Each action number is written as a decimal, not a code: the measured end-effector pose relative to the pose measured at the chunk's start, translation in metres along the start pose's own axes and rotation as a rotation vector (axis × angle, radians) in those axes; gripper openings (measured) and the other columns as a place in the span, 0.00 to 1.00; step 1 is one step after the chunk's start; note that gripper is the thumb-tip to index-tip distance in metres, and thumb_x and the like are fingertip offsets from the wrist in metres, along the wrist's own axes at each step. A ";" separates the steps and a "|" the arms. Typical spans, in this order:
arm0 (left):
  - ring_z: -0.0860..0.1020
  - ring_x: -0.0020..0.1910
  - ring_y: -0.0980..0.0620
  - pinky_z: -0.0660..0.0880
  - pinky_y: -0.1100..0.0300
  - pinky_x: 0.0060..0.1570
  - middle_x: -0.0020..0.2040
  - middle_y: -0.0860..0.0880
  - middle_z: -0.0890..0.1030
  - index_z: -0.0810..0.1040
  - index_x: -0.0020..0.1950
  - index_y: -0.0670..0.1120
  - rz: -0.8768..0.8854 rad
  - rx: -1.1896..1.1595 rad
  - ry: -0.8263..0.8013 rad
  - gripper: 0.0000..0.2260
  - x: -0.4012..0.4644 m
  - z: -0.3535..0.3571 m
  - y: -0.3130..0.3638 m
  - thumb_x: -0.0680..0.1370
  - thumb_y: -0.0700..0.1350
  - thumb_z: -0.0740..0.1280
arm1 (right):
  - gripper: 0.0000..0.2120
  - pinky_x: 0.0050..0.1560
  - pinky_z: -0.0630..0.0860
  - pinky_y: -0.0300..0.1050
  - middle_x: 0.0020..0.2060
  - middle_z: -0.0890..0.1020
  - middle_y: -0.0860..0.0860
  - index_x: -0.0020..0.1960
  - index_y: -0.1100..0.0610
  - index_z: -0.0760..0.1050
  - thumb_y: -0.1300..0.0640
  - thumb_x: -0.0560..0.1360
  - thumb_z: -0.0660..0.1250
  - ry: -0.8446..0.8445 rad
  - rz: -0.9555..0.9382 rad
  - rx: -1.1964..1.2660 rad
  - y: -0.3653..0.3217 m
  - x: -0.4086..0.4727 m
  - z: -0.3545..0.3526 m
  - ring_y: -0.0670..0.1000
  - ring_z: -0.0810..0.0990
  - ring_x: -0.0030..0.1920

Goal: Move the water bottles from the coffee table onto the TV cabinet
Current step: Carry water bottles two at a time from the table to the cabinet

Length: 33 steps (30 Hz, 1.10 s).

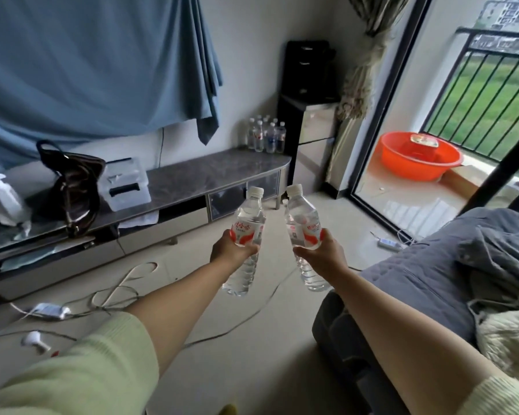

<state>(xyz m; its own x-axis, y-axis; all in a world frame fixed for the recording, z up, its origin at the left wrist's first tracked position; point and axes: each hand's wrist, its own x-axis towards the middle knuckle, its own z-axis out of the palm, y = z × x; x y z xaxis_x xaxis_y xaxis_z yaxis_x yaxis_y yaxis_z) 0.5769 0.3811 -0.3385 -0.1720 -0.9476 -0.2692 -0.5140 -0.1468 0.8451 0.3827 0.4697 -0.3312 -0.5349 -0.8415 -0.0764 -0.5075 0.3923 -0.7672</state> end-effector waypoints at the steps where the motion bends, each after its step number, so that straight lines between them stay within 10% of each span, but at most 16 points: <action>1: 0.80 0.51 0.49 0.73 0.58 0.50 0.54 0.51 0.82 0.75 0.60 0.51 0.008 0.011 -0.005 0.25 0.015 -0.003 0.006 0.66 0.54 0.75 | 0.24 0.49 0.72 0.44 0.54 0.81 0.54 0.59 0.57 0.71 0.50 0.68 0.75 0.005 0.009 -0.002 -0.004 0.014 0.003 0.55 0.79 0.52; 33: 0.76 0.62 0.43 0.70 0.55 0.60 0.63 0.41 0.77 0.69 0.68 0.39 -0.244 -0.222 0.005 0.27 0.465 0.094 0.203 0.71 0.39 0.75 | 0.24 0.45 0.71 0.42 0.50 0.81 0.51 0.59 0.53 0.71 0.51 0.67 0.76 -0.099 0.093 0.039 -0.034 0.532 0.004 0.51 0.77 0.45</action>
<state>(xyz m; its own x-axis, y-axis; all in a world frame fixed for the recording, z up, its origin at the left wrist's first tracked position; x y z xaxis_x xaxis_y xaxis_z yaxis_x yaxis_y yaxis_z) 0.3142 -0.0625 -0.3356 -0.0620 -0.8781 -0.4745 -0.3438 -0.4275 0.8361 0.1179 0.0077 -0.3485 -0.5081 -0.8356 -0.2088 -0.4312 0.4566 -0.7782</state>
